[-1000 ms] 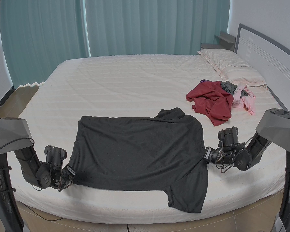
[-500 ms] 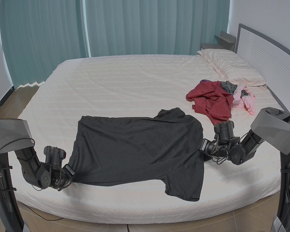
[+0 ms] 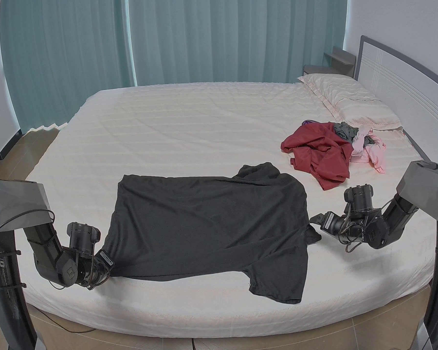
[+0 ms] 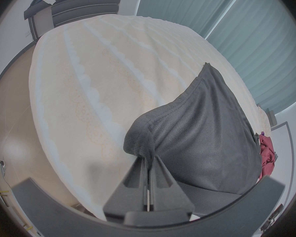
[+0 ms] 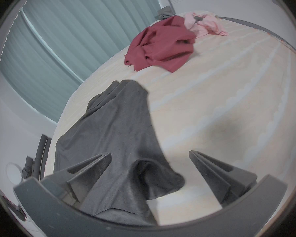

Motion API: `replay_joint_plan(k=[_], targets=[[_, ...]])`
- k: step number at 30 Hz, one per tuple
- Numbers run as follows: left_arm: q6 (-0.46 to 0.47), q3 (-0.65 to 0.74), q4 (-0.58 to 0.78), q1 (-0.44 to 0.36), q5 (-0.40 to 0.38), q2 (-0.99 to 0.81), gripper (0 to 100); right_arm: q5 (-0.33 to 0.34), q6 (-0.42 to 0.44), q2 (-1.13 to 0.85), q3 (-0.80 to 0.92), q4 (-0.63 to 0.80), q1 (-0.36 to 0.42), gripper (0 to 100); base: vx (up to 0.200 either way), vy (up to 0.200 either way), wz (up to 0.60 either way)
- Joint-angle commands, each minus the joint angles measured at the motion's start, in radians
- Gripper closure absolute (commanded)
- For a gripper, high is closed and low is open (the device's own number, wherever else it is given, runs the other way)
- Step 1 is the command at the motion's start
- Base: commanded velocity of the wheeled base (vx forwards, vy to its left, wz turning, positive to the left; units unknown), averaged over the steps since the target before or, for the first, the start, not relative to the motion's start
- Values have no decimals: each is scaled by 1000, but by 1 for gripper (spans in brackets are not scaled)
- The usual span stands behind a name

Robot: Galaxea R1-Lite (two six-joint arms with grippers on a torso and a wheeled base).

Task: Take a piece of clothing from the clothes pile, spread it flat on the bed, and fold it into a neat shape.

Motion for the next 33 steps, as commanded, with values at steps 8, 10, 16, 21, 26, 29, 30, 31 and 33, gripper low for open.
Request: replay_joint_plan(k=[8,10,16,21,26,29,30,31,33], targets=[[-1,19,-2,-7,-3,-7,100,25,136,-183,359,-15,177,0,0,0,0],[-1,21,-2,-7,-4,-8,100,28,185,-182,388,-18,221,0,0,0,0],[-1,30,-2,-7,-7,-5,100,54,219,-168,434,-16,300,0,0,0,0],[-1,38,-15,-7,-9,-5,100,63,217,-139,432,-18,318,0,0,0,0],[-1,45,-34,-8,-9,-4,100,63,211,-119,431,-19,323,0,0,0,0],[1,55,-49,-8,-9,-1,100,61,202,-111,429,-44,324,0,0,0,0],[1,55,-54,-8,-9,-1,100,61,194,-107,428,-62,327,0,0,0,0],[1,55,-54,-8,-9,-1,100,61,193,-107,428,-65,329,0,0,0,0],[1,61,-58,-8,-9,-1,100,55,178,-88,417,-102,338,0,0,0,0]])
